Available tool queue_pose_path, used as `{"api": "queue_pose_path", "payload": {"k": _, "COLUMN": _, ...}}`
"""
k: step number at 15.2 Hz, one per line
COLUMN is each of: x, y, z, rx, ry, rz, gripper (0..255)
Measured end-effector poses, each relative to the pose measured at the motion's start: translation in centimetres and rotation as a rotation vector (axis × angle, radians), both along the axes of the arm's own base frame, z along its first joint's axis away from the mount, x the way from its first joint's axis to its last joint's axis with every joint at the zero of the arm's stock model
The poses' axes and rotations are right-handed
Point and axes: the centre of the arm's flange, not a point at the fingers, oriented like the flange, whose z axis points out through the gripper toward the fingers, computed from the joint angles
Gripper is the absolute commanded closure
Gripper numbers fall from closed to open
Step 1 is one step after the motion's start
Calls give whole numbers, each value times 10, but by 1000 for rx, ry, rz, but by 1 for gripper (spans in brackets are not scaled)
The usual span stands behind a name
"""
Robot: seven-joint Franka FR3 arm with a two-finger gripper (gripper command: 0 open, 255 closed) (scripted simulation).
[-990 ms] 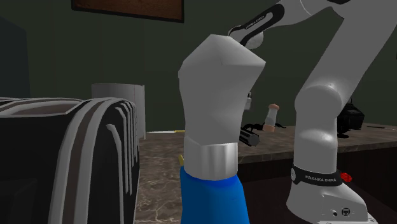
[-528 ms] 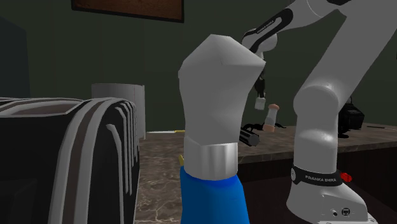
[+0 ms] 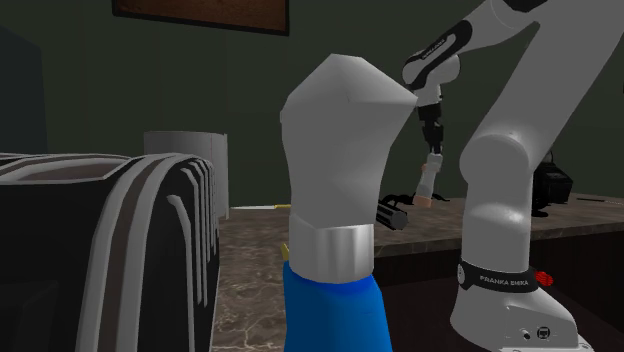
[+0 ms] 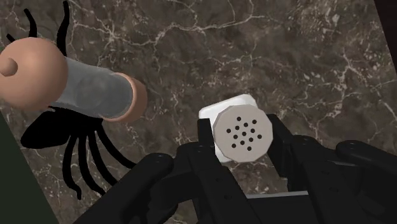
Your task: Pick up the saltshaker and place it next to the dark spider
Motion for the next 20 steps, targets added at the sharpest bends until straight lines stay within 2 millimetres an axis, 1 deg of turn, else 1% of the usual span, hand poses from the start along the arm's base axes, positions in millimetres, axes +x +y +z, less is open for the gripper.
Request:
{"api": "queue_pose_path", "payload": {"k": 2, "x": -12, "y": -6, "z": -5, "rx": 0, "ry": 1, "rz": 1, "gripper": 255}}
{"api": "queue_pose_path", "payload": {"k": 4, "x": -15, "y": -8, "z": -14, "rx": 0, "ry": 1, "rz": 2, "gripper": 255}}
{"api": "queue_pose_path", "payload": {"k": 20, "x": -16, "y": -10, "z": -98, "rx": 0, "ry": 2, "rz": 3, "gripper": 255}}
